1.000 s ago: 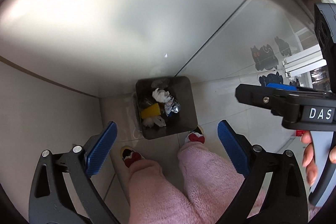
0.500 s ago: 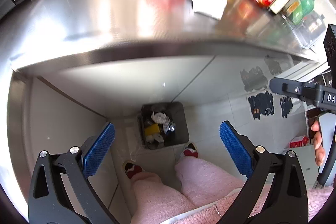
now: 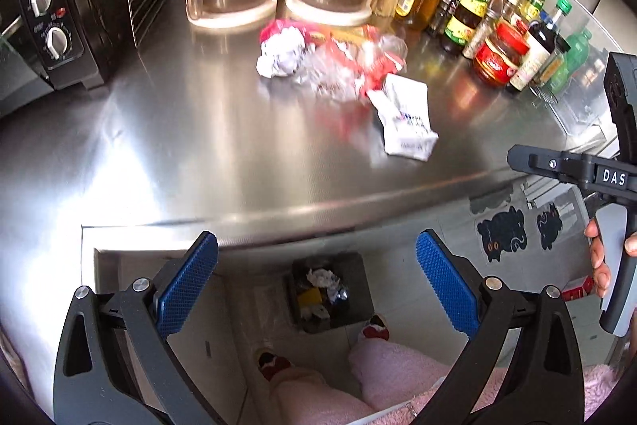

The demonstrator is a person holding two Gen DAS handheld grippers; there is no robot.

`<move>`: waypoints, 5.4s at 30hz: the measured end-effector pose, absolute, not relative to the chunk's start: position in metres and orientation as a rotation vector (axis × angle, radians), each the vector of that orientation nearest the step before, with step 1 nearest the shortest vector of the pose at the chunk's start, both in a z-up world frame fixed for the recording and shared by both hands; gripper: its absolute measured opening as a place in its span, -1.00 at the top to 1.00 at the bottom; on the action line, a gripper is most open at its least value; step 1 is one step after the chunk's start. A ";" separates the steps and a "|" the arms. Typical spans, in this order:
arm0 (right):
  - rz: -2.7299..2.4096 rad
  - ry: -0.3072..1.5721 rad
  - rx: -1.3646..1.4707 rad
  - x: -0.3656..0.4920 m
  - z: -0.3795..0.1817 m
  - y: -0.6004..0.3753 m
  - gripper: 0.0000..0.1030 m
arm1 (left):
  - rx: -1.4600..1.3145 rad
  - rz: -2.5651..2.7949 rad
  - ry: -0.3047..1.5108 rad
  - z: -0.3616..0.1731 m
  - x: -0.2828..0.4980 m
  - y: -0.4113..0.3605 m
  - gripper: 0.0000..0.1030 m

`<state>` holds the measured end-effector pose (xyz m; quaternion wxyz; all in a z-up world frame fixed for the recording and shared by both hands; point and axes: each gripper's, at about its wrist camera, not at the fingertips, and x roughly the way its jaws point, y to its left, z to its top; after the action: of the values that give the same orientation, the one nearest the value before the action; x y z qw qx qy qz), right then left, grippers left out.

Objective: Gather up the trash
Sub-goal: 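Grasp the crumpled printed paper with the left tool while the right tool grasps the white milk carton, then lift the paper and carton off the counter and carry them down to the bin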

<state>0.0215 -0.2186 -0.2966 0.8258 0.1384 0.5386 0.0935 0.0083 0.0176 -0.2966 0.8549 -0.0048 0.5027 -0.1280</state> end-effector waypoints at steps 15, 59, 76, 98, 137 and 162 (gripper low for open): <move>0.250 1.132 0.280 0.092 -0.298 -0.197 -0.59 | 0.007 -0.264 0.977 -0.275 0.091 0.033 -0.29; 0.204 1.276 0.185 0.133 -0.345 -0.190 -0.06 | -0.003 -0.371 1.094 -0.336 0.212 0.005 0.09; 0.232 1.202 0.199 0.102 -0.323 -0.205 -0.01 | -0.019 -0.285 1.071 -0.315 0.134 0.032 0.11; 0.206 1.194 0.125 0.051 -0.332 -0.206 0.03 | -0.050 -0.342 1.220 -0.337 0.025 0.019 0.15; 0.236 1.212 0.156 0.012 -0.345 -0.210 0.04 | -0.037 -0.387 1.373 -0.390 0.008 0.011 0.15; 0.200 1.365 0.220 -0.036 -0.431 -0.223 0.04 | -0.059 -0.387 1.514 -0.476 -0.033 -0.008 0.15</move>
<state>-0.0361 -0.2233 -0.4315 0.7658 0.1012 0.6284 0.0921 -0.0333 -0.0077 -0.4762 0.7096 -0.0266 0.6823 -0.1742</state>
